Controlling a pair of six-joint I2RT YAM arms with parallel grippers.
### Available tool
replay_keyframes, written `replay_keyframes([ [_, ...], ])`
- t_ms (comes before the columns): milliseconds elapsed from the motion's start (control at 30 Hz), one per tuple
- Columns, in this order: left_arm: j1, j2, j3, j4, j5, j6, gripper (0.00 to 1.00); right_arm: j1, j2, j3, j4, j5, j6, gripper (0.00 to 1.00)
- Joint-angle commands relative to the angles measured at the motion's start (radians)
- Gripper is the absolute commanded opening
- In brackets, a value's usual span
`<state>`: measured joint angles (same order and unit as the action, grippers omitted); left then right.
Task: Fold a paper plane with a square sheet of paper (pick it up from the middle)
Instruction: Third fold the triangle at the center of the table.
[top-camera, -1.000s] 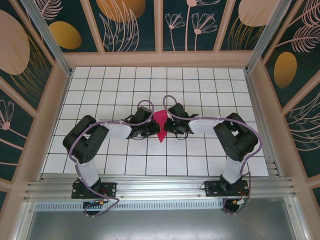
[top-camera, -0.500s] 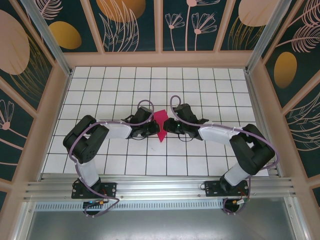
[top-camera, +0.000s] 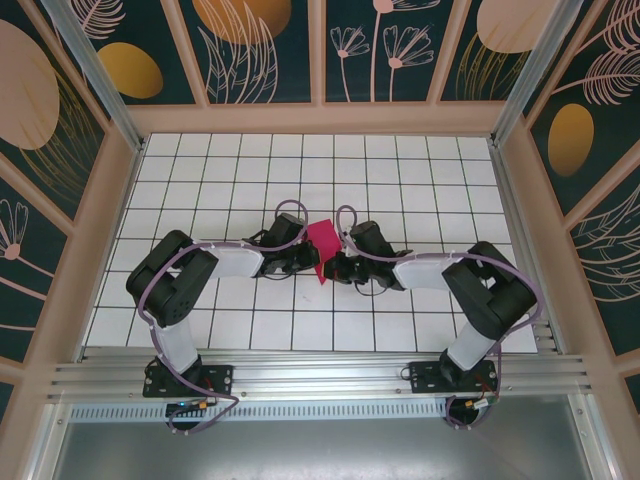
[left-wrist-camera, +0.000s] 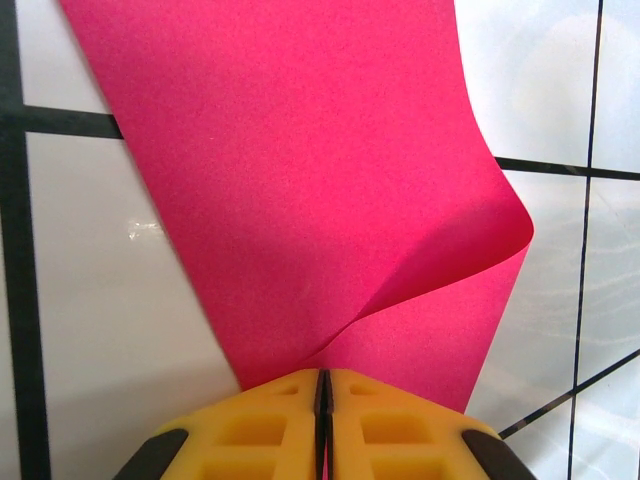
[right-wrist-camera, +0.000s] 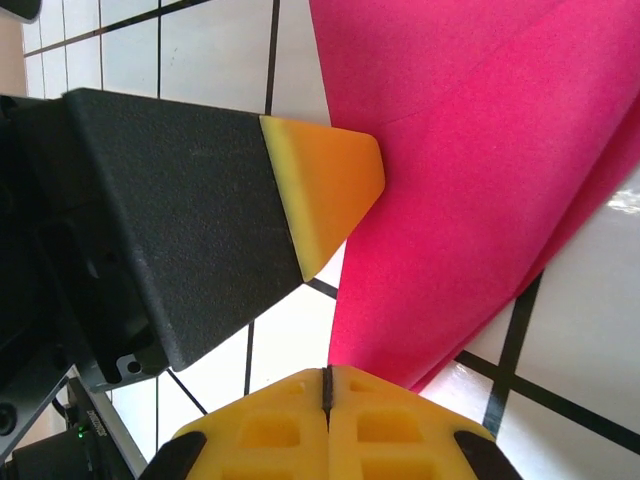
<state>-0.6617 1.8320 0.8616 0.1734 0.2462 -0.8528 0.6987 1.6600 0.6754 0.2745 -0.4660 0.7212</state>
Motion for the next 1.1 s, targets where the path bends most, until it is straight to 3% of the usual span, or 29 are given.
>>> replay_keyframes([
  [0,-0.002,0.034,-0.013,-0.032,-0.031,0.012,0.12,0.007,0.034,-0.002,0.053,-0.033,0.014,0.05],
  [800,-0.003,0.032,-0.006,-0.045,-0.048,0.012,0.12,0.007,0.093,-0.001,0.015,-0.014,-0.011,0.05],
  [1067,-0.001,0.031,-0.001,-0.051,-0.050,0.012,0.12,0.014,-0.007,-0.020,0.013,-0.035,-0.029,0.06],
])
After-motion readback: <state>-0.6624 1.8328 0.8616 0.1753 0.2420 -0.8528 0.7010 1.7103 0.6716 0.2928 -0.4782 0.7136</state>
